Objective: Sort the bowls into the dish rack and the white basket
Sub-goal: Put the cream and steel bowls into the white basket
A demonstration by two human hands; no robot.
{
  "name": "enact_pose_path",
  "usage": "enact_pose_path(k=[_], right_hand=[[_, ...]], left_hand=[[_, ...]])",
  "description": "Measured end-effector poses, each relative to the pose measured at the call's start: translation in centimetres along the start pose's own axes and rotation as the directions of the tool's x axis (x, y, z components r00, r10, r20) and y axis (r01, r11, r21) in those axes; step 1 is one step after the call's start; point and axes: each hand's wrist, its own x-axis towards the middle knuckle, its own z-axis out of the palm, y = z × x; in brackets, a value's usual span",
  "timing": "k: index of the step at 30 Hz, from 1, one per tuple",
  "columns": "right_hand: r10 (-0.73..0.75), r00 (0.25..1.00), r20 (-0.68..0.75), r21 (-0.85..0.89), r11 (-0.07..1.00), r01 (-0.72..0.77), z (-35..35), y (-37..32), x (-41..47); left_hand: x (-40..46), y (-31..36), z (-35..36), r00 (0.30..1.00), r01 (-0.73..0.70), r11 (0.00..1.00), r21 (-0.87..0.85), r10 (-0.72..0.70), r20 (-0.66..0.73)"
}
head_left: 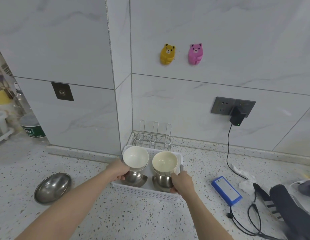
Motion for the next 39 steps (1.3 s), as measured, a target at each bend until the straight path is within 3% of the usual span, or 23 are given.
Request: enact_pose_path(k=[12, 15, 17, 20, 24, 27, 31, 35, 39], right_hand=[[0.010, 0.998, 0.058, 0.023, 1.000, -0.012, 1.1, 1.1, -0.7], [-0.044, 0.995, 0.084, 0.015, 0.999, 0.043, 1.2, 1.0, -1.1], [-0.115, 0.993, 0.024, -0.056, 0.992, 0.116, 1.2, 0.8, -1.3], [-0.204, 0.976, -0.076, -0.022, 0.979, 0.203, 1.3, 0.0, -1.6], [-0.306, 0.951, -0.037, 0.035, 0.951, 0.307, 2.9, -1.4, -2.0], [-0.366, 0.930, 0.035, 0.072, 0.929, 0.363, 4.8, -2.4, -2.5], [-0.409, 0.907, 0.106, 0.084, 0.912, 0.401, 7.1, -3.6, -2.9], [-0.415, 0.896, 0.155, 0.107, 0.909, 0.402, 8.6, -4.1, -3.3], [-0.413, 0.896, 0.164, 0.123, 0.910, 0.396, 9.1, -3.9, -3.3]], left_hand=[[-0.4, -3.2, 1.4, 0.984, -0.139, 0.990, -0.009, 0.137, -0.115], [-1.1, -2.9, 1.4, 0.993, -0.078, 0.985, -0.154, 0.063, -0.097], [-1.3, -3.0, 0.6, 0.994, -0.034, 0.953, -0.302, 0.002, -0.106], [-1.3, -5.2, -1.7, 0.987, -0.022, 0.861, -0.508, -0.063, -0.148], [-1.6, -10.9, -4.6, 0.955, 0.039, 0.648, -0.761, -0.247, -0.161], [-2.0, -15.2, -5.2, 0.921, 0.128, 0.444, -0.887, -0.385, -0.059], [-2.7, -18.5, -4.8, 0.903, 0.224, 0.197, -0.955, -0.410, 0.128], [-2.2, -19.6, -5.2, 0.840, 0.226, 0.074, -0.971, -0.519, 0.156], [-1.6, -19.6, -5.9, 0.820, 0.148, 0.075, -0.986, -0.566, 0.080]])
